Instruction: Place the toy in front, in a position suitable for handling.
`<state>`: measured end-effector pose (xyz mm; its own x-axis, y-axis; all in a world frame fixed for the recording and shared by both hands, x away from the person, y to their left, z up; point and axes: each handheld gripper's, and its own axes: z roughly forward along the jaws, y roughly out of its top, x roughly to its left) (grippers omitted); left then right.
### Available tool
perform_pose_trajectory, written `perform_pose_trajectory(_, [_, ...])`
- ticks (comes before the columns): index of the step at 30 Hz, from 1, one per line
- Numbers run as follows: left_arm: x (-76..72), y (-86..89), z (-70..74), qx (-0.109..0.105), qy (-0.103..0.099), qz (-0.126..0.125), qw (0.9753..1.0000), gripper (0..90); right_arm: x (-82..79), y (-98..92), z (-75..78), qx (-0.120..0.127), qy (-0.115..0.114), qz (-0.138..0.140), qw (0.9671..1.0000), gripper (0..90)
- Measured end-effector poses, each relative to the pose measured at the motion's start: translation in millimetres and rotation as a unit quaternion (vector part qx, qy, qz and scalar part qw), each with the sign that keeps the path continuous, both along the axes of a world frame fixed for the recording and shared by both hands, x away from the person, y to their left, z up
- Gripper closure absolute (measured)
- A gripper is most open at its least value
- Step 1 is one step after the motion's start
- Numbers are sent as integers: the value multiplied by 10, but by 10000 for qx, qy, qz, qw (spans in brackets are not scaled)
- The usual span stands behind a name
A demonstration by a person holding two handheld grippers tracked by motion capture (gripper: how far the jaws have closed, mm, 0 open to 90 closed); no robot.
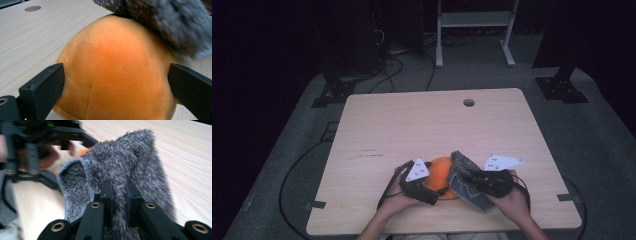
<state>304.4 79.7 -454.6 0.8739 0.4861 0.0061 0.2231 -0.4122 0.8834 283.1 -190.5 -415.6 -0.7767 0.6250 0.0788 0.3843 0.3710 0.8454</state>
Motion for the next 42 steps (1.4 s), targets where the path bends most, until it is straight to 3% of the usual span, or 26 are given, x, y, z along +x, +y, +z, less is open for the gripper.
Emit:
perform_pose_trajectory(5, [-8,-29,15,131,-48,-54,9999,18,58,-185,-48,-169,196,-295,9992,781])
perform_pose_trajectory(7, [-18,-40,20,205,-72,-79,9997,18,54,-204,-22,-96,244,-210,9994,752])
perform_pose_trajectory(12, [-22,-45,18,220,-92,-94,9997,18,65,-151,5,58,146,36,9999,549])
perform_pose_trajectory(18, [-55,-94,18,342,-254,-192,9989,18,152,-37,44,245,186,101,9995,482])
perform_pose_trajectory(20, [-53,-89,29,344,-241,-161,9990,17,154,17,26,154,128,7,9998,519])
perform_pose_trajectory(24, [-69,-41,103,331,-273,-117,9990,18,121,22,6,-58,30,-142,9999,718])
perform_pose_trajectory(28, [-97,-3,181,220,-389,-119,9989,29,44,-43,8,-196,67,-67,9998,741])
perform_pose_trajectory(31, [-55,19,213,-67,-193,-65,9998,31,22,-141,-12,-238,185,-60,9995,753])
perform_pose_trajectory(33, [-46,-19,186,22,-94,-127,9999,30,27,-229,-28,-198,358,-54,9991,755])
perform_pose_trajectory(35, [-78,-89,146,241,-215,-177,9993,20,34,-298,-23,-257,463,-119,9985,757])
perform_pose_trajectory(38, [-108,-129,140,332,-346,-194,9987,16,21,-333,64,-142,322,-271,9990,758])
perform_pose_trajectory(40, [-132,-156,137,414,-482,-218,9977,16,12,-279,149,74,193,-230,9995,758])
perform_pose_trajectory(42, [-155,-184,133,465,-590,-262,9968,16,27,-179,188,115,103,-171,9997,758])
